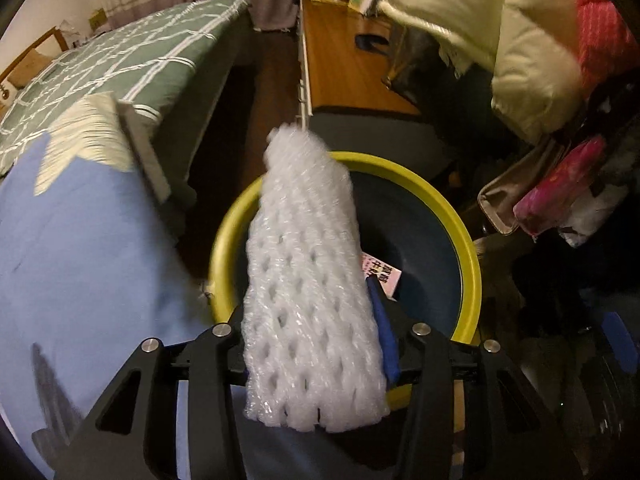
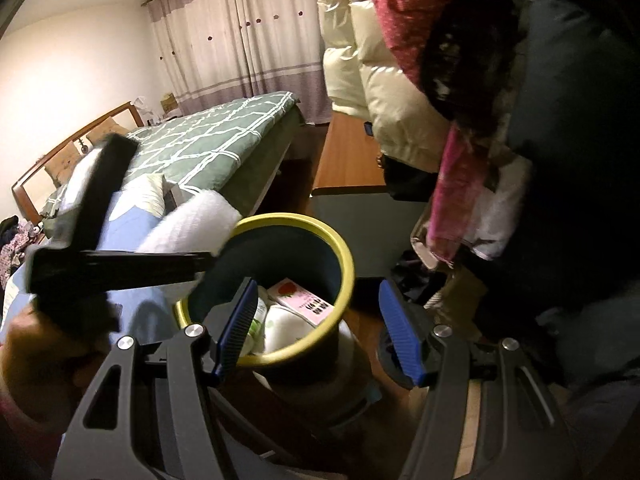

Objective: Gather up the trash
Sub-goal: 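Carry the foam net over the yellow bin and open the left gripper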

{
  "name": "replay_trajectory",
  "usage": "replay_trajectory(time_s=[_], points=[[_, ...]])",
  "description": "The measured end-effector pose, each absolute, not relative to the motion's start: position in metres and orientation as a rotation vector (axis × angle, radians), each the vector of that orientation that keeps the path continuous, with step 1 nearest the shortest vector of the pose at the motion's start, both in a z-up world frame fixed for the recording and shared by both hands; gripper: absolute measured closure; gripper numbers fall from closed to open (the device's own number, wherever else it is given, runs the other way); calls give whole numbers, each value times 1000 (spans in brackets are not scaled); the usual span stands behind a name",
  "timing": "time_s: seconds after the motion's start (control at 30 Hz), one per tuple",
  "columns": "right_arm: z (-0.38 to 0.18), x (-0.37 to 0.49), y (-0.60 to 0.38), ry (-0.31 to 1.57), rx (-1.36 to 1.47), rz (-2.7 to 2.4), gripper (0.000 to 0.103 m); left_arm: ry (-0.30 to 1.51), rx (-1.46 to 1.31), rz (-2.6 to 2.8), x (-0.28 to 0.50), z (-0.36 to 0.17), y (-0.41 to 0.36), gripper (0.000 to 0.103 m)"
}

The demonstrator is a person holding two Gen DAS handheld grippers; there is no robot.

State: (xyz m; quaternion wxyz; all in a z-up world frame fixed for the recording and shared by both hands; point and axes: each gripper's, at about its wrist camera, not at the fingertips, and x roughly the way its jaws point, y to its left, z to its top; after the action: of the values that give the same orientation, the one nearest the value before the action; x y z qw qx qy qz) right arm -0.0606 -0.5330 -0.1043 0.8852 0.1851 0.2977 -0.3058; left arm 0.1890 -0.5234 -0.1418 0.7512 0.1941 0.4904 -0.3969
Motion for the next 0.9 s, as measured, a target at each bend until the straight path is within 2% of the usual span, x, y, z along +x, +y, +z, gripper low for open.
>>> replay_trajectory(time_s=[0.1, 0.23, 0.37, 0.43, 0.53, 0.7, 0.9], points=[[-104, -67, -536, 615, 398, -644, 43, 1091, 431, -856, 187, -152, -536, 23], [-103, -76, -537, 601, 412, -653, 43, 1100, 418, -855, 186, -154, -537, 23], [-97, -77, -530, 591, 408, -639, 42, 1049, 354, -820, 189, -129, -497, 22], [-95, -73, -524, 603, 395, -610, 39, 988, 313, -794, 187, -107, -468, 15], [-92, -63, -511, 611, 374, -555, 39, 854, 254, -737, 178, -68, -402, 5], [-82, -48, -483, 604, 326, -472, 35, 709, 179, -608, 153, -28, -289, 5], [-58, -38, -441, 553, 238, -378, 28, 604, 127, -364, 117, -14, -165, 5]])
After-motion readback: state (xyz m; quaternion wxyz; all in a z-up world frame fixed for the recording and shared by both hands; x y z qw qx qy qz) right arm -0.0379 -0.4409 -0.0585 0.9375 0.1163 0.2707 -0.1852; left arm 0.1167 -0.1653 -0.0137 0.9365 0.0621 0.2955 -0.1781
